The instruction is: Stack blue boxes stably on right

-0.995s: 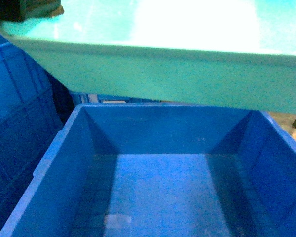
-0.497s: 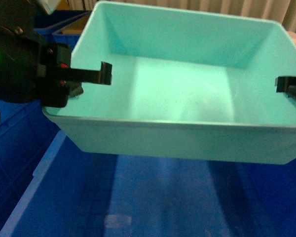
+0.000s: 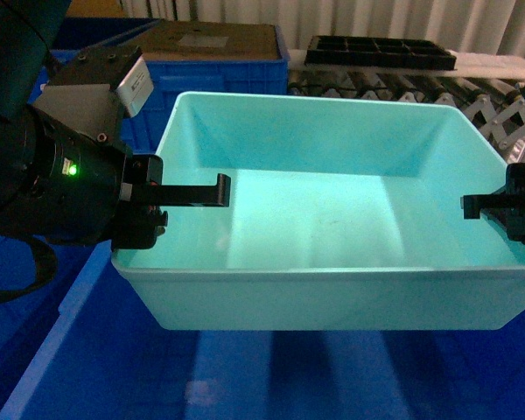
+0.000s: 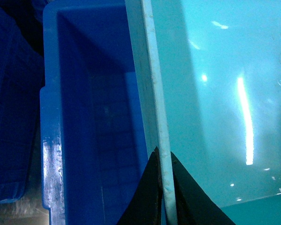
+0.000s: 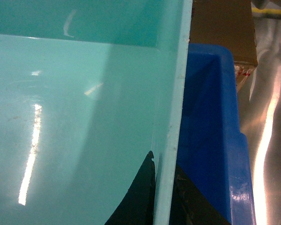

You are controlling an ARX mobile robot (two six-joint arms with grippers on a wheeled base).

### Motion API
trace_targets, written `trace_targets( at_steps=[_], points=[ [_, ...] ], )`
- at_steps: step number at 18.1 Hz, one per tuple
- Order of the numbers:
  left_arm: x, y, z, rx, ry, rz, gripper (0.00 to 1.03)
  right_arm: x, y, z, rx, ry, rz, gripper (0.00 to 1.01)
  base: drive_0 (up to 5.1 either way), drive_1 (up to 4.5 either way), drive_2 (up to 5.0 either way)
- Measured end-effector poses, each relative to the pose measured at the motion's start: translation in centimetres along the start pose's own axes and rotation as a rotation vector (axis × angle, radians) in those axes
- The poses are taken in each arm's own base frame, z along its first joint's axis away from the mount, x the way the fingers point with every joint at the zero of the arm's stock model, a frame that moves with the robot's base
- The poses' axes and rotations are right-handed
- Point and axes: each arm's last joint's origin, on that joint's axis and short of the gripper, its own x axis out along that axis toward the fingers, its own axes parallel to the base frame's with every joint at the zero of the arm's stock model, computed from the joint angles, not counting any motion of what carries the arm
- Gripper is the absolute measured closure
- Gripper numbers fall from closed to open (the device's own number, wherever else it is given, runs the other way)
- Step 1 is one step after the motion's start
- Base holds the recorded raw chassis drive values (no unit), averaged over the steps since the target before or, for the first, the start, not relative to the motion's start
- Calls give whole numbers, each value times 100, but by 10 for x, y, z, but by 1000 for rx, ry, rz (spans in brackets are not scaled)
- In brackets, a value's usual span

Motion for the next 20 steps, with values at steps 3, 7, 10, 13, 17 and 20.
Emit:
trace_targets(
  at_steps=[3, 7, 10, 13, 17, 20],
  points=[
    [0, -3, -1, 4, -2, 3, 101, -1, 0, -1, -12, -8, -6, 94, 0, 0, 0],
    [0, -3, -1, 3, -2, 3, 101, -1, 0, -1, -16, -9, -9, 94, 0, 0, 0],
    [0, -3, -1, 3, -1, 3, 101, -1, 0, -1, -16, -9, -9, 94, 0, 0, 0],
    [0, -3, -1, 3, -2, 3, 101, -1, 0, -2, -16, -8, -9, 94, 0, 0, 0],
    [0, -3, -1, 3, -1, 3, 101, -1, 0, -2, -16, -8, -9, 94, 0, 0, 0],
    [0, -3, -1, 11, -1, 5, 95, -1, -1, -2, -53, -8, -28, 83, 0, 0, 0]
  ],
)
